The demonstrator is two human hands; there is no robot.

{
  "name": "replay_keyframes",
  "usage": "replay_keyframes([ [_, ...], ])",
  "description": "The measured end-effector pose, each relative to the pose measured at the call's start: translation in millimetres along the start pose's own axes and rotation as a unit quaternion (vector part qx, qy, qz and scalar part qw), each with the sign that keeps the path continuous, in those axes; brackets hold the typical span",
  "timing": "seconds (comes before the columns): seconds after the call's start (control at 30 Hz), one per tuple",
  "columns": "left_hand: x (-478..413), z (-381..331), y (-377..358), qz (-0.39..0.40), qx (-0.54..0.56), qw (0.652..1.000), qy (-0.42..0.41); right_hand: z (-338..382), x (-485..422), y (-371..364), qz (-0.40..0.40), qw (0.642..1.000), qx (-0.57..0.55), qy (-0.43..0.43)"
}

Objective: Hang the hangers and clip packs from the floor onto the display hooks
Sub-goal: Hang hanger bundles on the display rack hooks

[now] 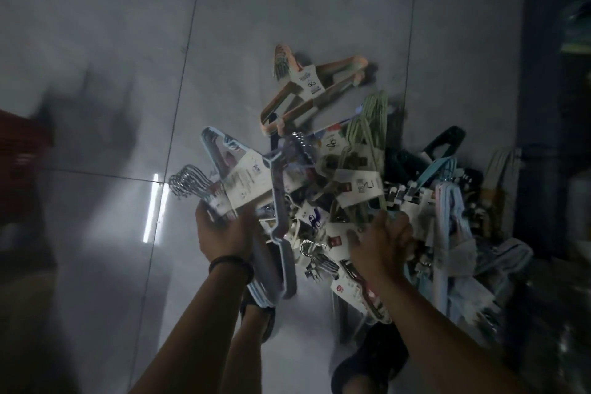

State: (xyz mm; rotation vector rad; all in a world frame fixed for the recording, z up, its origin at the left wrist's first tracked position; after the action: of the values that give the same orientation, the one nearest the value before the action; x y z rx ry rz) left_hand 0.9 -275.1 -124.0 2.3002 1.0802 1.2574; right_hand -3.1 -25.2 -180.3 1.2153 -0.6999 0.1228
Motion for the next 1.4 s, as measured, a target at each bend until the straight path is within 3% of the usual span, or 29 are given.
replay_keyframes([
  [0.03, 13.0, -5.5, 1.7, 0.012, -0.001, 1.000, -0.005, 14.5, 7.8, 13.9, 0.029, 0.992, -0.115, 0.029],
  [0.07, 28.3, -12.3, 3.4, 0.027, 0.004, 1.000, -0.012, 30.9, 19.2, 32.4, 0.082, 0.958, -0.272, 0.031],
  [0.13, 62.2, -28.9, 6.6, 0.046, 0.011, 0.999, -0.028, 61.9, 44.4, 70.0, 0.213, 0.834, -0.509, -0.021],
  [0.17, 79.4, -37.2, 8.9, 0.053, 0.009, 0.998, -0.035, 72.2, 56.0, 86.3, 0.259, 0.788, -0.557, -0.032],
  [0.23, 113.2, -58.0, 15.3, 0.075, 0.014, 0.996, -0.039, 84.9, 77.0, 123.0, 0.269, 0.766, -0.584, -0.024],
  [0.37, 173.0, -100.2, 42.3, 0.146, 0.023, 0.987, -0.059, 82.1, 117.6, 201.5, 0.176, 0.777, -0.604, -0.005],
  [0.53, 238.3, -161.6, 84.1, 0.213, 0.057, 0.973, -0.064, 63.6, 170.2, 318.9, 0.059, 0.819, -0.565, 0.072],
  [0.67, 307.7, -205.8, 113.3, 0.205, 0.043, 0.966, -0.152, 42.0, 225.4, 405.6, -0.010, 0.849, -0.510, 0.141],
  [0.83, 400.7, -259.5, 138.5, 0.216, 0.064, 0.953, -0.201, 18.9, 296.2, 471.7, -0.148, 0.907, -0.373, 0.125],
  [1.0, 500.8, -297.7, 165.0, 0.421, 0.110, 0.873, -0.219, -0.9, 343.0, 504.9, -0.166, 0.903, -0.354, 0.178],
  [1.17, 568.8, -312.8, 176.0, 0.396, 0.066, 0.878, -0.261, -36.2, 378.7, 538.2, -0.203, 0.881, -0.342, 0.255],
  [1.33, 620.2, -324.6, 188.4, 0.486, 0.054, 0.844, -0.223, -51.6, 418.8, 572.0, -0.226, 0.859, -0.367, 0.276],
  [1.4, 636.5, -330.4, 193.3, 0.479, 0.044, 0.847, -0.228, -56.5, 438.2, 585.9, -0.240, 0.856, -0.355, 0.291],
])
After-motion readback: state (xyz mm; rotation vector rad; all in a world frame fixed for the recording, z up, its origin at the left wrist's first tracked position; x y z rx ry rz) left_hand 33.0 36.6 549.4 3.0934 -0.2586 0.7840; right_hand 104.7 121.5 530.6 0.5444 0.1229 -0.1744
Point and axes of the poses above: each hand's wrist, its own x-axis away from the middle knuckle, its own y-axis out of the back of the hand, z = x × y, the point moved 1 cm from there along -x, towards the middle knuckle, and after that the axes turned 8 degrees about -x, right-handed, at the moved point
